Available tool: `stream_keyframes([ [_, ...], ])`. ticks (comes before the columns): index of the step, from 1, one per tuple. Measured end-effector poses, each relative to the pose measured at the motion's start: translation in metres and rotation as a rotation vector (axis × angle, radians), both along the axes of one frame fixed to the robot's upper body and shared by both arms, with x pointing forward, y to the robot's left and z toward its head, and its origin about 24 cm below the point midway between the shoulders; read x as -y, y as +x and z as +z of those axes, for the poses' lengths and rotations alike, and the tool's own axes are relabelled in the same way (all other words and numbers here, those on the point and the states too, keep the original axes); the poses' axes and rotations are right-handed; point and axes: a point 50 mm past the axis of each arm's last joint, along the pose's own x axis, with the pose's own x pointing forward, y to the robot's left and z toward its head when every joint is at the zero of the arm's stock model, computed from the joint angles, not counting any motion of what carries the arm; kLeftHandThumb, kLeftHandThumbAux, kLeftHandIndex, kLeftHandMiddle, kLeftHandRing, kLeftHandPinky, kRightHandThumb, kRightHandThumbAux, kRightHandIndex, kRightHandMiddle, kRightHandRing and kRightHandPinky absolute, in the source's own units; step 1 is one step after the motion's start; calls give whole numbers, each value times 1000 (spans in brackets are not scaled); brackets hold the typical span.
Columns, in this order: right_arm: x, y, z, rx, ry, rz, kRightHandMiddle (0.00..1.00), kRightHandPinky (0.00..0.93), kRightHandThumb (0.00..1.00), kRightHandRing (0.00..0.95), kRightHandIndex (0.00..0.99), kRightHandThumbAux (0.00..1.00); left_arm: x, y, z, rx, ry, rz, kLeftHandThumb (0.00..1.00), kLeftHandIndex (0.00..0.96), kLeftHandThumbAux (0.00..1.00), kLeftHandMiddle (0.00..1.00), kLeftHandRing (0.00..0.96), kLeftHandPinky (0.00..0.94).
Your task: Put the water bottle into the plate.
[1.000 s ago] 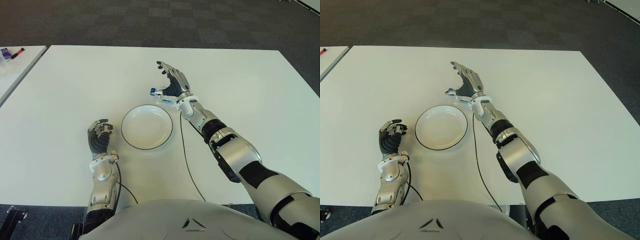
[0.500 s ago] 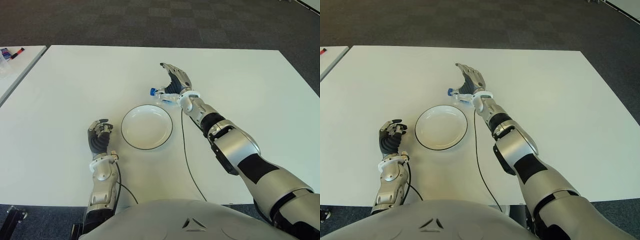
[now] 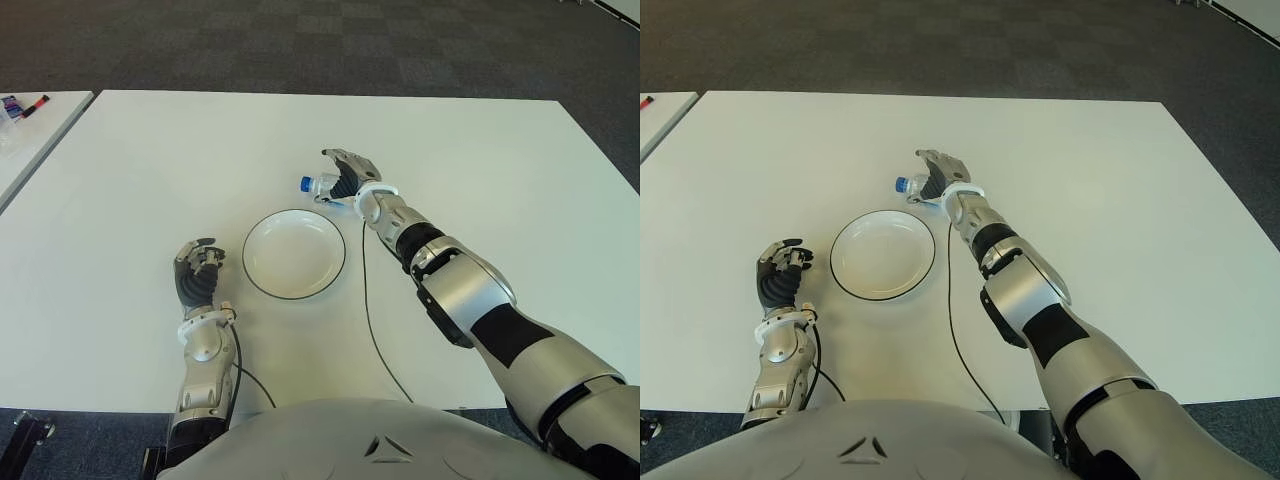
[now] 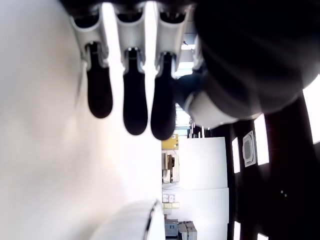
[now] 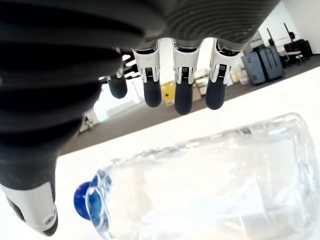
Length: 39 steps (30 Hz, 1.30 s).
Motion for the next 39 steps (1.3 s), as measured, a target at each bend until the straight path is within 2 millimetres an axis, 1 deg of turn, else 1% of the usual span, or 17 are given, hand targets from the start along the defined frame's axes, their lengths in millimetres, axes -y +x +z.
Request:
stream_keyframes([
  [7, 3, -1, -6, -54, -52, -14, 64, 126, 35, 85, 10, 654, 1, 0, 0, -1, 7, -7, 693, 427, 722, 556, 536, 492],
  [20, 0, -6, -16, -116, -141, -8, 60, 137, 1, 85, 2, 644, 5, -2, 1, -8, 5, -22, 694, 427, 723, 551, 538, 492],
  [31, 0, -8, -19, -127, -144, -14, 62, 134, 0, 83, 0, 622, 4, -7, 1, -18, 10, -18, 692, 425, 723, 539, 522, 476],
  [39, -2, -15, -28, -129, -126, -16, 88, 176, 0, 112, 3, 605, 5, -6, 2, -16, 10, -18, 695, 428, 722, 565, 561, 523],
])
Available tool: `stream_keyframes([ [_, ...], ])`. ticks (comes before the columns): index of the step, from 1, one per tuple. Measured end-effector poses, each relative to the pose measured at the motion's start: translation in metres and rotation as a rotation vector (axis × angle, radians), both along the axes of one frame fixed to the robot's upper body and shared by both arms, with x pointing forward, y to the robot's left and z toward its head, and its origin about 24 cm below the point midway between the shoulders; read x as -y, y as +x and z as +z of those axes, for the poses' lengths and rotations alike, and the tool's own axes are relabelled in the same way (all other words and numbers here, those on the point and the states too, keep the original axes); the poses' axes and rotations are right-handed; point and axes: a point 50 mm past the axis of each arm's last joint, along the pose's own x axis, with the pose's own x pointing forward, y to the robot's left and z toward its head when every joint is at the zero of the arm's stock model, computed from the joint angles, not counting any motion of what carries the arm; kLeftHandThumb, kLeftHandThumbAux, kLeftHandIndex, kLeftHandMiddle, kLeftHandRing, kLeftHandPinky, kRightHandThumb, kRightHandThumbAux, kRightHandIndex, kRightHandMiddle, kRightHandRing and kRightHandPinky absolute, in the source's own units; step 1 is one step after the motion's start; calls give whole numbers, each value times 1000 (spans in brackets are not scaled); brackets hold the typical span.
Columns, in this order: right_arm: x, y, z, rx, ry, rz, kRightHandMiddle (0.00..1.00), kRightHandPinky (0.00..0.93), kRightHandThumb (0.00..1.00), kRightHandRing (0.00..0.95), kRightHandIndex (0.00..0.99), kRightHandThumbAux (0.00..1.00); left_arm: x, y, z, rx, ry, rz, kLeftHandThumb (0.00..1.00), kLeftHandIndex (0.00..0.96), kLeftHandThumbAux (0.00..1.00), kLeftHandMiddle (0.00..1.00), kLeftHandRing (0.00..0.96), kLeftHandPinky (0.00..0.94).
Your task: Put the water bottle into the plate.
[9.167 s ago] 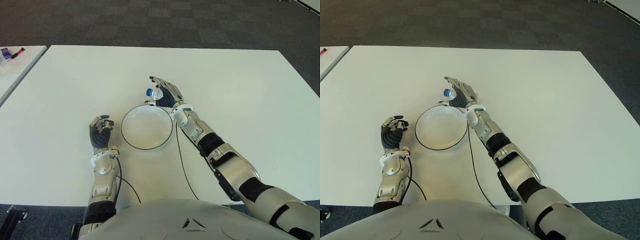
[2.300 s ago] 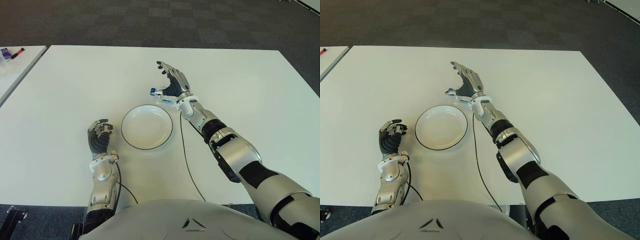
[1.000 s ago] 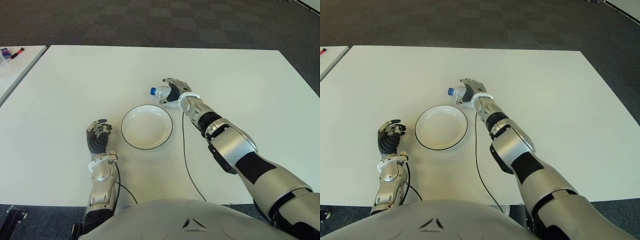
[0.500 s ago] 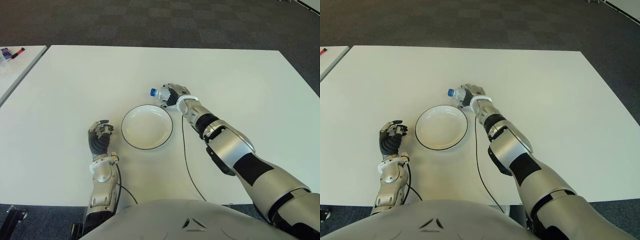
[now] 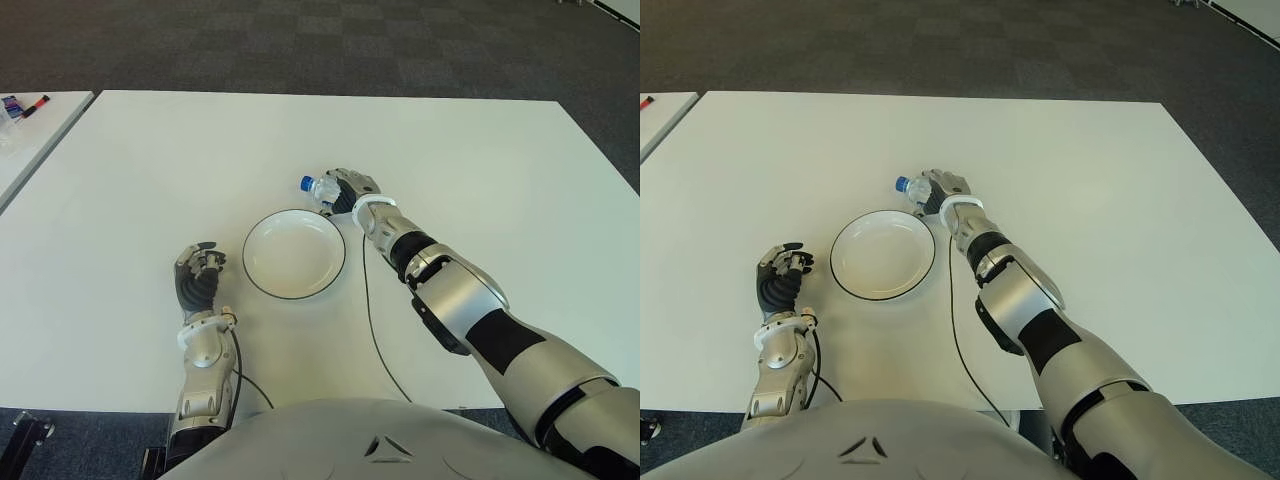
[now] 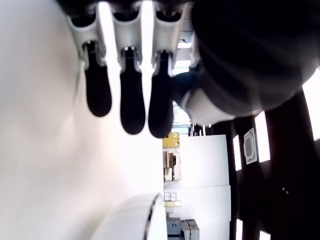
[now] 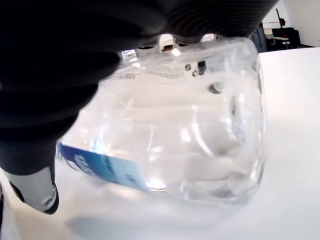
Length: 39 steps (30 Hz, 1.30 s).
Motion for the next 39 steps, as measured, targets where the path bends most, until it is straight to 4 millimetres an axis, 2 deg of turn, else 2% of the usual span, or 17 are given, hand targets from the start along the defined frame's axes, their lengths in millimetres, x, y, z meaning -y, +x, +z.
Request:
stream_keyframes([
  [14, -9, -5, -5, -13, -29, 45, 91, 180, 0, 125, 1, 602, 1, -1, 0, -8, -2, -3, 688, 424, 723, 551, 524, 460],
  [28, -12, -7, -6, -18, -34, 58, 112, 206, 0, 151, 7, 609, 0, -6, 2, -4, 7, 24, 691, 426, 723, 546, 545, 500],
  [39, -12, -7, -6, -15, -27, 64, 128, 222, 0, 167, 15, 611, 0, -6, 2, -8, 4, 23, 684, 420, 724, 524, 504, 460],
])
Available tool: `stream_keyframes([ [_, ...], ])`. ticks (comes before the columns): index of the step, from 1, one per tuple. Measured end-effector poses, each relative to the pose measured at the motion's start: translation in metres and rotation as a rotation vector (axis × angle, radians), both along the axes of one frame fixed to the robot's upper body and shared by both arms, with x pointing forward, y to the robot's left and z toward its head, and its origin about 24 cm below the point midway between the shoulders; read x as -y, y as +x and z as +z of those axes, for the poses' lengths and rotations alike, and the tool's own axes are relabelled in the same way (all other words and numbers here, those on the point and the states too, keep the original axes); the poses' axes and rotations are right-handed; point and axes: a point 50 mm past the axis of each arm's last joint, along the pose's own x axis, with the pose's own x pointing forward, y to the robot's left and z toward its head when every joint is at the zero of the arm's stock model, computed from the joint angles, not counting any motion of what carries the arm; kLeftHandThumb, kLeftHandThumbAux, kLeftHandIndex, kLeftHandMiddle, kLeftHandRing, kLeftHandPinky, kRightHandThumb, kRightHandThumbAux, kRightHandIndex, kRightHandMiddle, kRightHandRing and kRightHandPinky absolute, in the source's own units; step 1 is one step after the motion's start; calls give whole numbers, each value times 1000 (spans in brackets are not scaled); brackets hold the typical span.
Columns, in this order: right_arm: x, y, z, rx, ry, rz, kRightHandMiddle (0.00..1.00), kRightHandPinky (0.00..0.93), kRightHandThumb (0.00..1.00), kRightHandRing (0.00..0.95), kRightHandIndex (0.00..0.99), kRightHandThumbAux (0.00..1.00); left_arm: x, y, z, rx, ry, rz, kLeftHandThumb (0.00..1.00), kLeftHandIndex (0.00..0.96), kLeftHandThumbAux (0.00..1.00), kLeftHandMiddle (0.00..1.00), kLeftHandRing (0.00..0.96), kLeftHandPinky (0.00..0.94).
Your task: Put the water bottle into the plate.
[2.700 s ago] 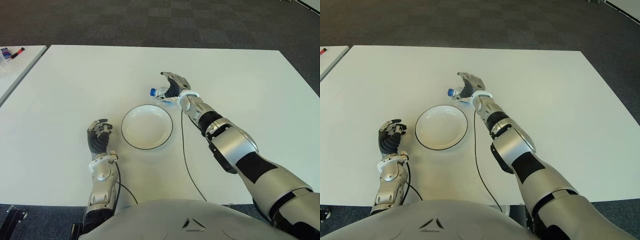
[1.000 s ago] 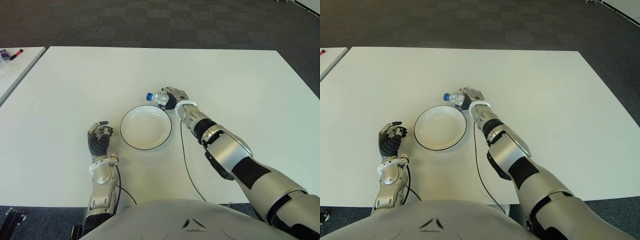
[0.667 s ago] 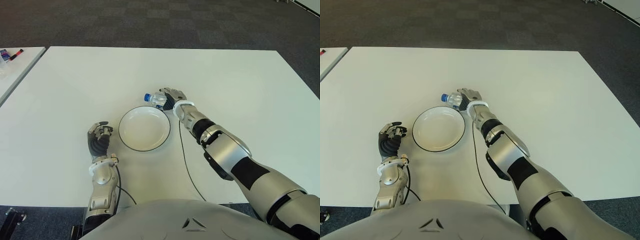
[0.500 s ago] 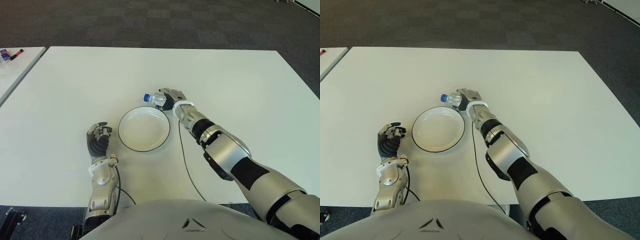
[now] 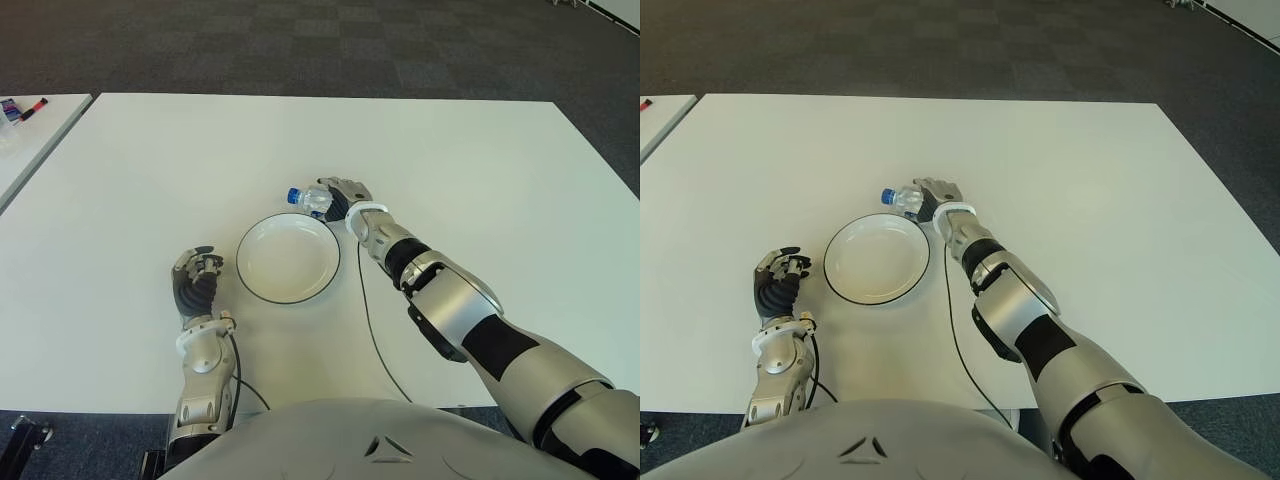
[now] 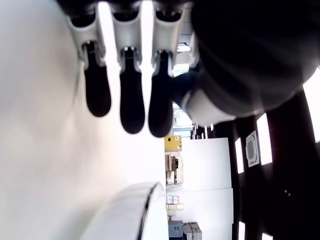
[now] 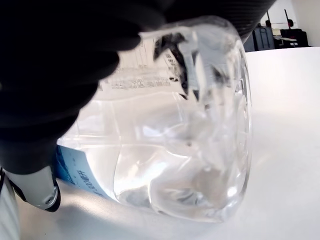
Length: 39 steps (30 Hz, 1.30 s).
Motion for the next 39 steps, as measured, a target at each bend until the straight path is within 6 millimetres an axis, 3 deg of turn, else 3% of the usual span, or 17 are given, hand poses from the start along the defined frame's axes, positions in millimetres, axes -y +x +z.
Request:
stream_keyframes([
  [12, 0, -2, -1, 13, 22, 18, 168, 291, 0, 223, 22, 622, 0, 0, 1, 6, -2, 3, 690, 427, 722, 565, 554, 525],
  [18, -1, -3, -2, 13, 33, 31, 187, 323, 0, 252, 24, 630, -1, 0, 1, 9, -7, 7, 689, 427, 722, 579, 570, 514],
  [32, -2, -4, -3, 17, 39, 41, 181, 328, 35, 255, 28, 638, 0, 0, 0, 10, -6, 6, 692, 428, 720, 560, 555, 506],
  [39, -2, -5, -4, 25, 30, 48, 158, 278, 92, 221, 25, 610, 0, 0, 1, 20, -5, 5, 698, 429, 718, 568, 565, 502],
])
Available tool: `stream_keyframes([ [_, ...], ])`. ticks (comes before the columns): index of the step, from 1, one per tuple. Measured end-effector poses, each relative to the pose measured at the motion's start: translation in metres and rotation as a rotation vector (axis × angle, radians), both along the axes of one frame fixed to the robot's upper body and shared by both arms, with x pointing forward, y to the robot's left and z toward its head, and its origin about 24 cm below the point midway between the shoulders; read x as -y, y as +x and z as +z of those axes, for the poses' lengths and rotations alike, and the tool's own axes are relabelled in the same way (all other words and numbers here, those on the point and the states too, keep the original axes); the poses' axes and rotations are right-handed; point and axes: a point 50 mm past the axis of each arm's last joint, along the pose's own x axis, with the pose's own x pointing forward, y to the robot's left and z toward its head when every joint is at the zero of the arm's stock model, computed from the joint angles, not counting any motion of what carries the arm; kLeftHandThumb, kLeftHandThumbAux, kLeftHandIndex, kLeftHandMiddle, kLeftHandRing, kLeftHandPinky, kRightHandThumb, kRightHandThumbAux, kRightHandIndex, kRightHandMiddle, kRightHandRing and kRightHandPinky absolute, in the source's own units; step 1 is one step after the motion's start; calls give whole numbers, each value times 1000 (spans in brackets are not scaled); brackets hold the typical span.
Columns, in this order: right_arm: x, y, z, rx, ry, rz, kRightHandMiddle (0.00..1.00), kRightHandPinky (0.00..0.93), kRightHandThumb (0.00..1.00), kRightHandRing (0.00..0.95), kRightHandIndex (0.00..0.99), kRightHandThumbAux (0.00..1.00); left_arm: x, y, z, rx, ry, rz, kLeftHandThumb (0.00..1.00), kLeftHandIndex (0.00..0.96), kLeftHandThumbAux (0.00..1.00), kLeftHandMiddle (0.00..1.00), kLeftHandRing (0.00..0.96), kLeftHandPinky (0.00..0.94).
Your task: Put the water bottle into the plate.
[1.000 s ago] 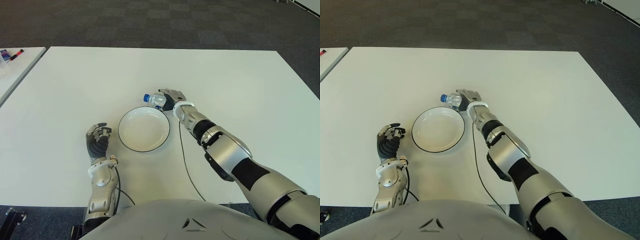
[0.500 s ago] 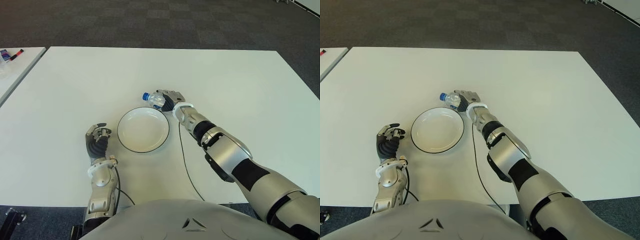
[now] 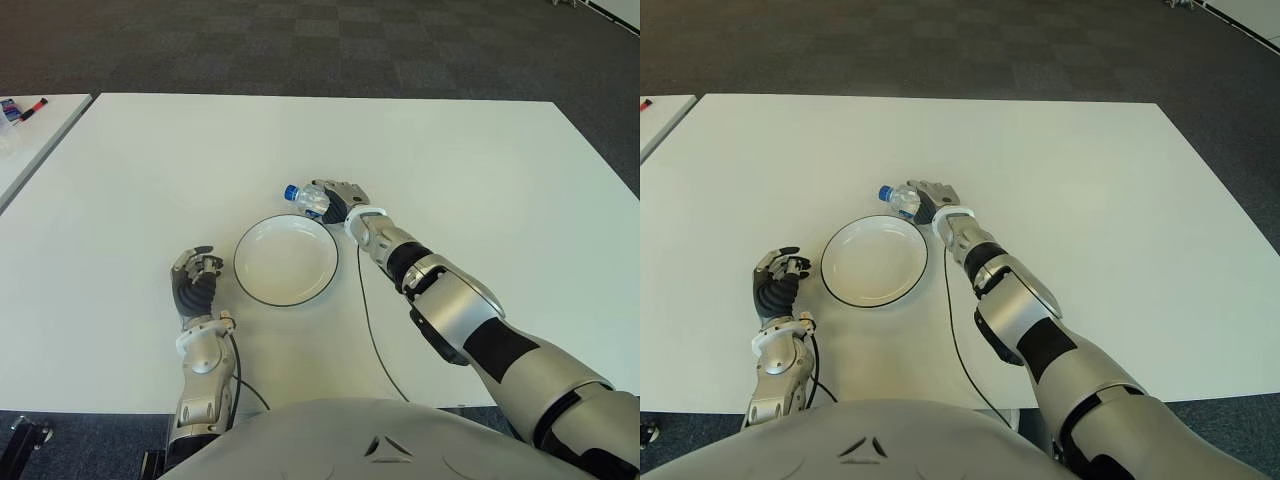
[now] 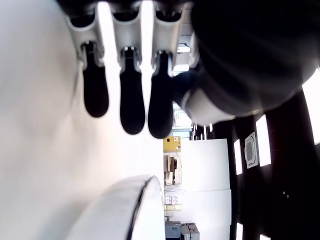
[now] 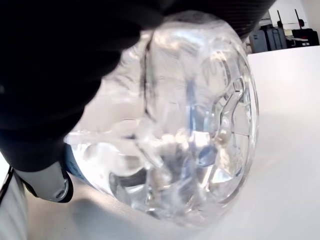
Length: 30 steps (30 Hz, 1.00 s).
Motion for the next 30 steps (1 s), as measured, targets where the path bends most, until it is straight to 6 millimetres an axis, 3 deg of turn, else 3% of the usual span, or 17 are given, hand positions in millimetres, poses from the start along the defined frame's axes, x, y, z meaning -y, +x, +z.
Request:
stream_keyframes([
  [8, 0, 0, 0, 6, -13, 10, 146, 278, 136, 204, 24, 589, 2, 1, 1, 10, -2, -9, 701, 430, 717, 576, 575, 512],
  [25, -1, -1, 0, 13, -26, 22, 187, 348, 227, 262, 42, 554, 4, 3, 5, 23, -4, -20, 702, 430, 716, 584, 578, 530],
  [30, -1, -1, 0, 17, -29, 24, 179, 312, 256, 247, 42, 547, 4, 3, 5, 24, -4, -19, 701, 430, 716, 589, 582, 520],
])
